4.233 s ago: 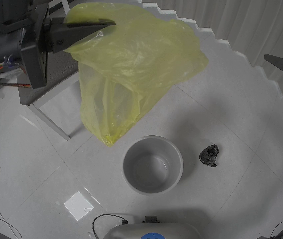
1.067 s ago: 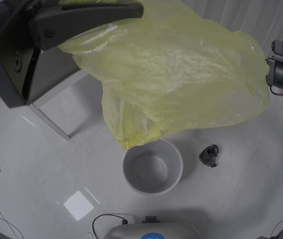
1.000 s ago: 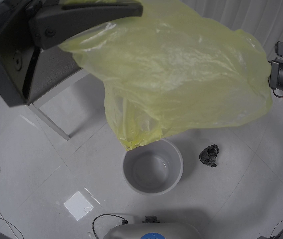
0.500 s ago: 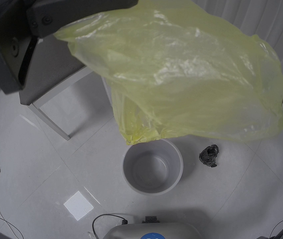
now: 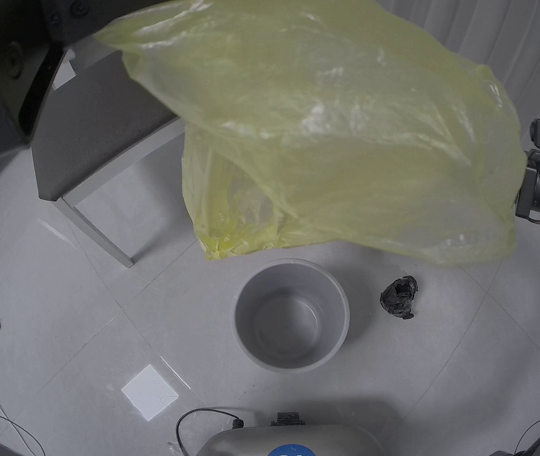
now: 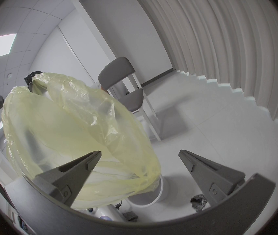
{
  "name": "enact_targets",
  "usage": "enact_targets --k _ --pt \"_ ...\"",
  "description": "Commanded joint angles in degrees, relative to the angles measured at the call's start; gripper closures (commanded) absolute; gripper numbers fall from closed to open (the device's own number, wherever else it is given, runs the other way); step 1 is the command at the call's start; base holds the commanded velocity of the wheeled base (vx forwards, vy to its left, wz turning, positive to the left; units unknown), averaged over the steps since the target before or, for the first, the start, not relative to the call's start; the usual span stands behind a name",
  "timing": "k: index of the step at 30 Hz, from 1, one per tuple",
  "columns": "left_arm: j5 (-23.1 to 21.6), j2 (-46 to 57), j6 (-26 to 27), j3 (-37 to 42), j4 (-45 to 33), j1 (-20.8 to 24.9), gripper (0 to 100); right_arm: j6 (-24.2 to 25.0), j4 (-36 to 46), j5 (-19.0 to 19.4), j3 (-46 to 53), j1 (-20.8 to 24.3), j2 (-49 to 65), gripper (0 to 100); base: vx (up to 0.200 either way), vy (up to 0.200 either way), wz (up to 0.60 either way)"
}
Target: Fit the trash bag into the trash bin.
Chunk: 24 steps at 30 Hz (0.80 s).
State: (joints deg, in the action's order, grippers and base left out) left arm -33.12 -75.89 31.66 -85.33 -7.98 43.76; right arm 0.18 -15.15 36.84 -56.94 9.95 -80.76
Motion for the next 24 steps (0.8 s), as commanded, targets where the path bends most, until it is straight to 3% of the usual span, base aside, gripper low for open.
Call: enact_targets --k 1,6,7,18,24 --pt "-0.01 -0.14 -0.02 -0.18 0.07 0.09 100 0.17 -3.74 -0.01 -0.19 0.34 -5.81 0 0.0 0.0 0.0" --pt "-0.1 -0.14 -0.02 0.43 0.07 0.09 100 -0.01 -5.5 -0.01 -0.45 0.34 -7.74 0 0.0 0.0 0.0" --pt "-0.19 -0.14 -0.02 0.43 0.07 0.09 100 0.08 -5.41 -0.01 -0.71 0.42 -7.83 100 0.0 0.0 0.0" --pt "-1.51 -0.23 -0.55 0.96 1.04 -0.43 100 0.43 -5.77 -0.1 -1.07 1.13 -8.62 100 0.0 0.0 0.0" --pt "-0.98 -1.37 -3.62 4.74 5.52 -5.36 100 0.61 -4.89 -0.45 -0.36 1.13 -5.02 100 0.0 0.0 0.0"
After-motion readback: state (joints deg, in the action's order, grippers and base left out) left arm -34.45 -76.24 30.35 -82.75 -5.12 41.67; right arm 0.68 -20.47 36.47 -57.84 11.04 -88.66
